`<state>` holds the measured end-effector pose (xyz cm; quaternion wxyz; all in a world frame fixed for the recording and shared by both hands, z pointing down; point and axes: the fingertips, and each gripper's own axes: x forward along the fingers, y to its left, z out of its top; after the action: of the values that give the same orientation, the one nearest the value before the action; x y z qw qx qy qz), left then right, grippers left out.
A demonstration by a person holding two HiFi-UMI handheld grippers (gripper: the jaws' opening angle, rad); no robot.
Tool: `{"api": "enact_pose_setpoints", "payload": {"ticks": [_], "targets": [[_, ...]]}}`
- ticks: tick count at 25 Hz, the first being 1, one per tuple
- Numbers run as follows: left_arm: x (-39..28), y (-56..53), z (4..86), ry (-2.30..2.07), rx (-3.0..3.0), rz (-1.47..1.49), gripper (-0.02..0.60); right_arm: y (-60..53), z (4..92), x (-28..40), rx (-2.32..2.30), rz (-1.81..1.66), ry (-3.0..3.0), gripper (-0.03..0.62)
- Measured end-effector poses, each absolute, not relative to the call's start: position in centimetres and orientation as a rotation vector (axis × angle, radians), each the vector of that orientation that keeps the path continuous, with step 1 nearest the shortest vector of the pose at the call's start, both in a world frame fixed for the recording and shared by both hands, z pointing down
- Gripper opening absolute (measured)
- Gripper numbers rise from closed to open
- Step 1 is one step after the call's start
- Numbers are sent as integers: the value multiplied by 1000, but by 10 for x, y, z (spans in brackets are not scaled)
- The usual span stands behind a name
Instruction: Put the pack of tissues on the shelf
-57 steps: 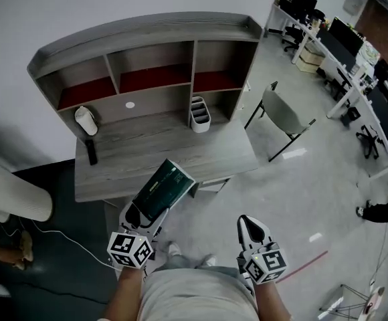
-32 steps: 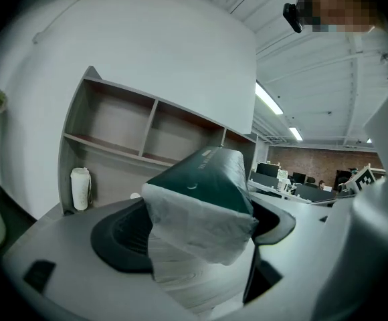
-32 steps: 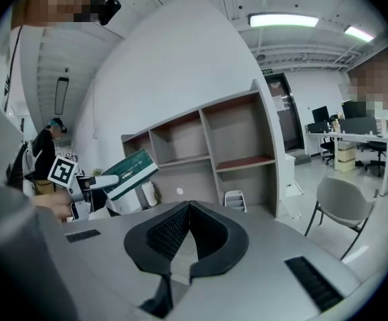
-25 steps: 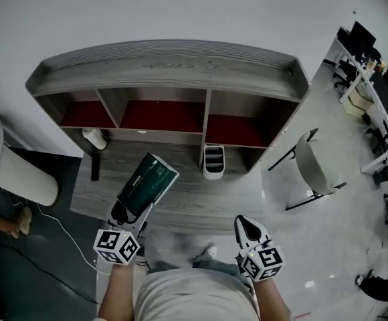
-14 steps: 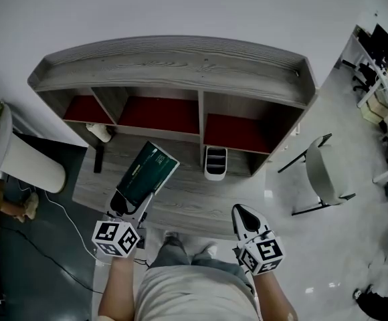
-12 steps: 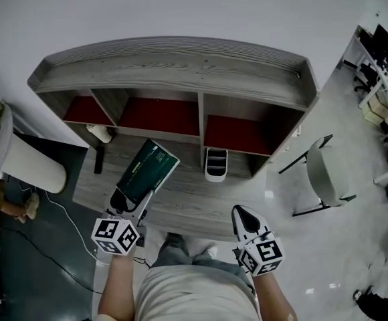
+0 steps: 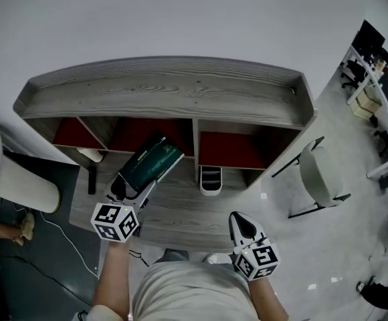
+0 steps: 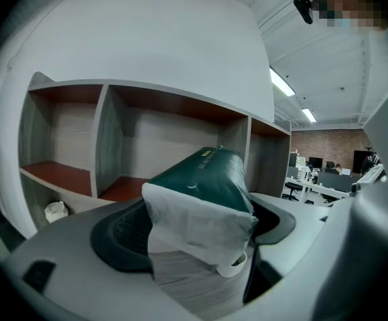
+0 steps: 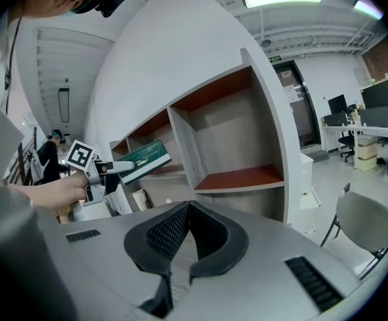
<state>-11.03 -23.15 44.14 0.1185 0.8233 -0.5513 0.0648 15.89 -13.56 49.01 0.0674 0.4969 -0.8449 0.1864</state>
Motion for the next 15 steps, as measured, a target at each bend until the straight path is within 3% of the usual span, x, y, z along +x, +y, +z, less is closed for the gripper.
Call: {"api": "enact_pose_setpoints", "payload": {"ticks": [15], "targets": [[-102,-323,450,-1109,2736,444,440,-182,487,124,1656,532,-2398,28]]}}
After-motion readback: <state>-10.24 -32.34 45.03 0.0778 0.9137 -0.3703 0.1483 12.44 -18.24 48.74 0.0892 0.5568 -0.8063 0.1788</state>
